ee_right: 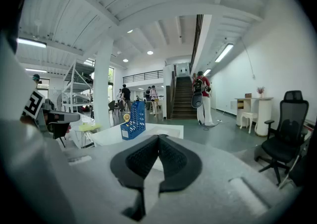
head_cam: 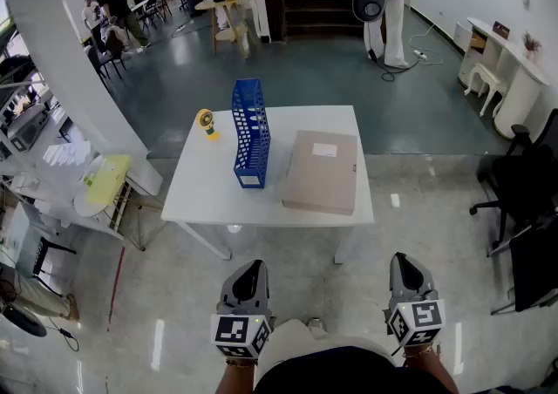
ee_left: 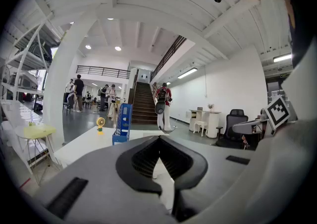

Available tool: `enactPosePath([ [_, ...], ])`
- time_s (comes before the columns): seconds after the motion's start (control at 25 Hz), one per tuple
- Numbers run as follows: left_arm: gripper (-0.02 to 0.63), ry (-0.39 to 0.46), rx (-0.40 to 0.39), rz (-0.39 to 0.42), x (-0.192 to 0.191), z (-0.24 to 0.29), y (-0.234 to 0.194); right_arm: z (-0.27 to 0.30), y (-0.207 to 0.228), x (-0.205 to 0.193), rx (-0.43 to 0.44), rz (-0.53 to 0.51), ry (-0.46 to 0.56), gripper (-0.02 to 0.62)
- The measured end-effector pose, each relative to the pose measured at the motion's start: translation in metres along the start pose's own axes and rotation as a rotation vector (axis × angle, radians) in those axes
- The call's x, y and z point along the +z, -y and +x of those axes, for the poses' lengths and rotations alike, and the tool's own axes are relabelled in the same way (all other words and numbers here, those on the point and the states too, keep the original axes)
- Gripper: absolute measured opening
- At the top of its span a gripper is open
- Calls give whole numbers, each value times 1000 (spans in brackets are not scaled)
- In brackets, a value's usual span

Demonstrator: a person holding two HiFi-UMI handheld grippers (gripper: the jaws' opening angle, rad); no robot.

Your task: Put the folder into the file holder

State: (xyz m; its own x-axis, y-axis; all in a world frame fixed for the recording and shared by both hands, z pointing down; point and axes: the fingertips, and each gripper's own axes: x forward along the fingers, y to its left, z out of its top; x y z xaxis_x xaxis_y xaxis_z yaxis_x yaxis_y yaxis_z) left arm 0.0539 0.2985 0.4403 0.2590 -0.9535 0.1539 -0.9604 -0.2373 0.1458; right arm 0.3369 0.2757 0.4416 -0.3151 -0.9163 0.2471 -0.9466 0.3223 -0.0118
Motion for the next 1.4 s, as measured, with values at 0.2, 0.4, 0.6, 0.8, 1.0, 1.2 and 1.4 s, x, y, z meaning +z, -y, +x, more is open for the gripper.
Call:
enactPosePath([
  [0.2,-2,-7,-3,-3,-1,2,3,2,4,0,3,-4,-1,3],
  [0.4,-2,-9,4,0,-3,4,1,8,7,0,5,-5,4,3],
  [0.6,-2,-7,2,-33,-5,7,-6,19,3,-4,29,30,-10,3],
  [0.8,6,-19,-4,-42,-8,14,-11,30,0,-14,60,51,-37,9],
  [1.0,220,-33,-43,-63,-11,28,-6,43,-1,-20,104,47,-62,212],
  [1.2,473,-31,-77,-72,-8,44,-2,51,1,-12,139,68,-36,350],
  [1.4,505,-57,-105,-69,-7,56,-7,65,5,-10,140,73,-41,364],
])
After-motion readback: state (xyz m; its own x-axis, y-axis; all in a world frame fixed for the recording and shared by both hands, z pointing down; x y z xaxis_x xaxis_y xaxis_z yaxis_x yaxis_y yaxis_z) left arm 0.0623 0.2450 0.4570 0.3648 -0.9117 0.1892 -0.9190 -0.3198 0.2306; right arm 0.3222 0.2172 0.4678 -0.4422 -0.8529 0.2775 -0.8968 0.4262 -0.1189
